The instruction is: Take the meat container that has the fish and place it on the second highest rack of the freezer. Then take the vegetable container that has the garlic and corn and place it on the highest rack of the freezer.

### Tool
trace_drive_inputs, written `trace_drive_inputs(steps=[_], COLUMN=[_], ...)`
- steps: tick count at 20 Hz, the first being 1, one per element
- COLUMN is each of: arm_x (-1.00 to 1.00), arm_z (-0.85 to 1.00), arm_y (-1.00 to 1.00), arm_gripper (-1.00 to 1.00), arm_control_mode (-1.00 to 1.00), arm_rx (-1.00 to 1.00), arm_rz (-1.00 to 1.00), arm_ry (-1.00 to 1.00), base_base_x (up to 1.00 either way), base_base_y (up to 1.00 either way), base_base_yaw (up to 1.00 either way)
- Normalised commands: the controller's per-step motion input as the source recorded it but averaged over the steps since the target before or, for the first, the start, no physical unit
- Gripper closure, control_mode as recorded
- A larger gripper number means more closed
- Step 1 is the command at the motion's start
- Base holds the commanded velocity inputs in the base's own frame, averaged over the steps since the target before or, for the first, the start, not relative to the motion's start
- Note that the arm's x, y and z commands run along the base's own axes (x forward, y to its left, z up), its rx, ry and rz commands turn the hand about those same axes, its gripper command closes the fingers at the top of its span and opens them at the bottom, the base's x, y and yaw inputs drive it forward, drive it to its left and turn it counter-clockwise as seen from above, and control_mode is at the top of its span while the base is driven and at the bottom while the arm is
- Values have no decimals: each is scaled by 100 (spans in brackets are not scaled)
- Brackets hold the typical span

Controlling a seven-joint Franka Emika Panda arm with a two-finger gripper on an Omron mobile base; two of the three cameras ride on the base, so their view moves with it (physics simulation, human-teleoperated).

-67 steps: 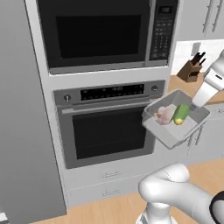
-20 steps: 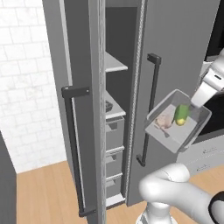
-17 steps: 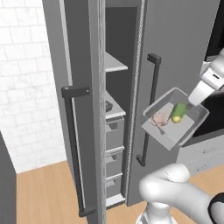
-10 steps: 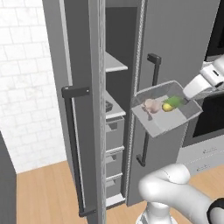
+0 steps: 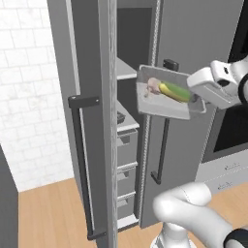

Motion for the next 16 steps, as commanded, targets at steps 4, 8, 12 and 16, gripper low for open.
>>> trace_drive_inputs(steps=[4,8,12,16], arm_x=[93,100,100,91], arm_z=[-7,1,4,13], arm_y=[31,25,37,39], arm_gripper=[100,100,100,100], arm_control_mode=[-100,-100,-100,-100], arm_rx=[17,10,9,13], arm_rz=[-53,-23,-7,0], arm_ry=[1,9,9,4], base_base_x=[0,0,0,0], base_base_y=[0,0,0,0], base_base_yaw=[0,0,0,0])
